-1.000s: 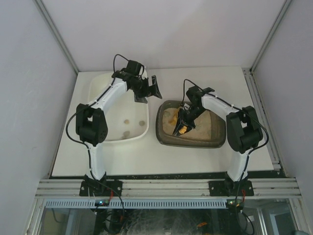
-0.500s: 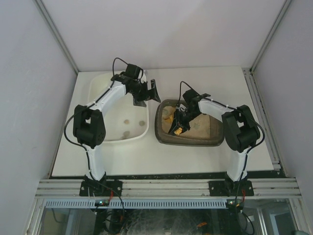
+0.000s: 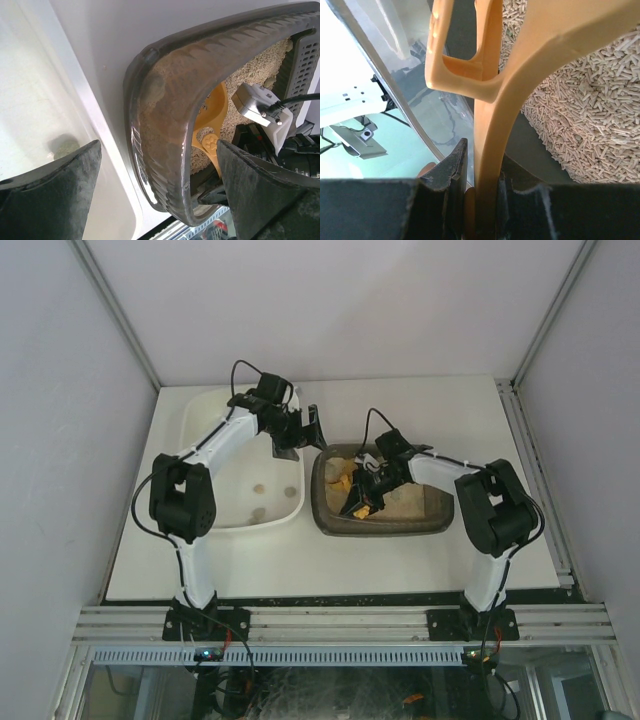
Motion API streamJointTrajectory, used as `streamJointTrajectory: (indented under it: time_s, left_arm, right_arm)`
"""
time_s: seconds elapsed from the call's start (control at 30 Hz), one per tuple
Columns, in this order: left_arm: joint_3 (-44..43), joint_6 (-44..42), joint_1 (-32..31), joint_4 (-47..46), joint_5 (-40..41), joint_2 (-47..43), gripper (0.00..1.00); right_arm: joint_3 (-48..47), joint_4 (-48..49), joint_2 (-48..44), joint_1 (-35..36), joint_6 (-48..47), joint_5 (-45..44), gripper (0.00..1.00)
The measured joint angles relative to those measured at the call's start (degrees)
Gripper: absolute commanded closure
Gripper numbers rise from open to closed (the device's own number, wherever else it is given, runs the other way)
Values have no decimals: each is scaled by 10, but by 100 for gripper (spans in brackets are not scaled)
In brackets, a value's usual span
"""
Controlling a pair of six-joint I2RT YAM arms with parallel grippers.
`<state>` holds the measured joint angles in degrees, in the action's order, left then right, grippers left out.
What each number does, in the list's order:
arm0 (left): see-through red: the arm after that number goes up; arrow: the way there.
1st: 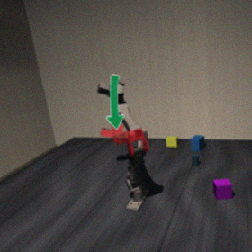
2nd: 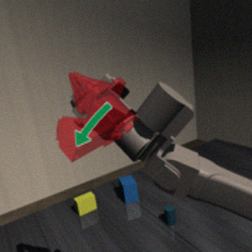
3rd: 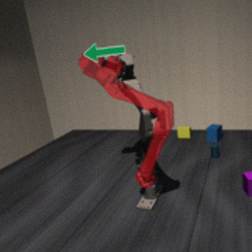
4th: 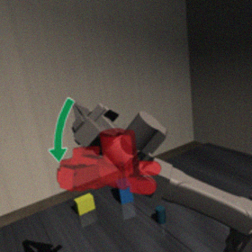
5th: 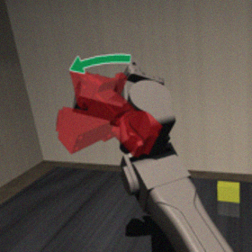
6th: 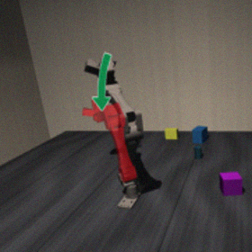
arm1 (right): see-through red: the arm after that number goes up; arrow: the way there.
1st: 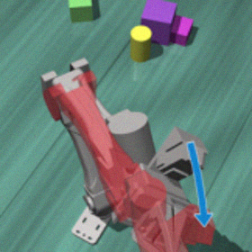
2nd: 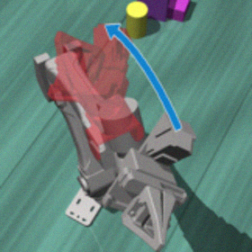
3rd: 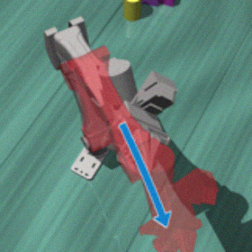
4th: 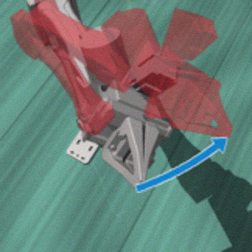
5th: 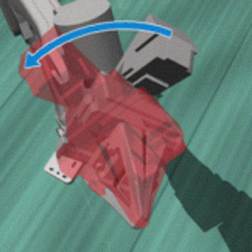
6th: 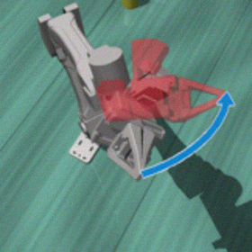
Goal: Clean the litter box
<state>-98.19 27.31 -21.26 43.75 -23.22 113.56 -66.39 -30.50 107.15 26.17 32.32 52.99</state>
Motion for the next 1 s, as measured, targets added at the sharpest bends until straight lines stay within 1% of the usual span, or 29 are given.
streamJointTrajectory:
  time_s: [0.13,0.37,0.63,0.8,1.0]
  left_arm:
    - [6,-5,0,-4,0,-2,0]
    - [22,-11,0,-8,0,-3,0]
    - [22,-16,0,-9,0,-3,0]
    - [22,-20,0,-9,-1,-3,0]
    - [23,-20,0,-8,-6,-3,0]
  right_arm:
    - [21,16,-18,0,-7,-3,100]
    - [22,-3,-27,17,-31,-31,100]
    - [-58,-132,-9,69,-93,-136,100]
    - [-85,-181,-2,78,-116,-180,100]
    - [-92,-218,-3,78,-137,-219,100]
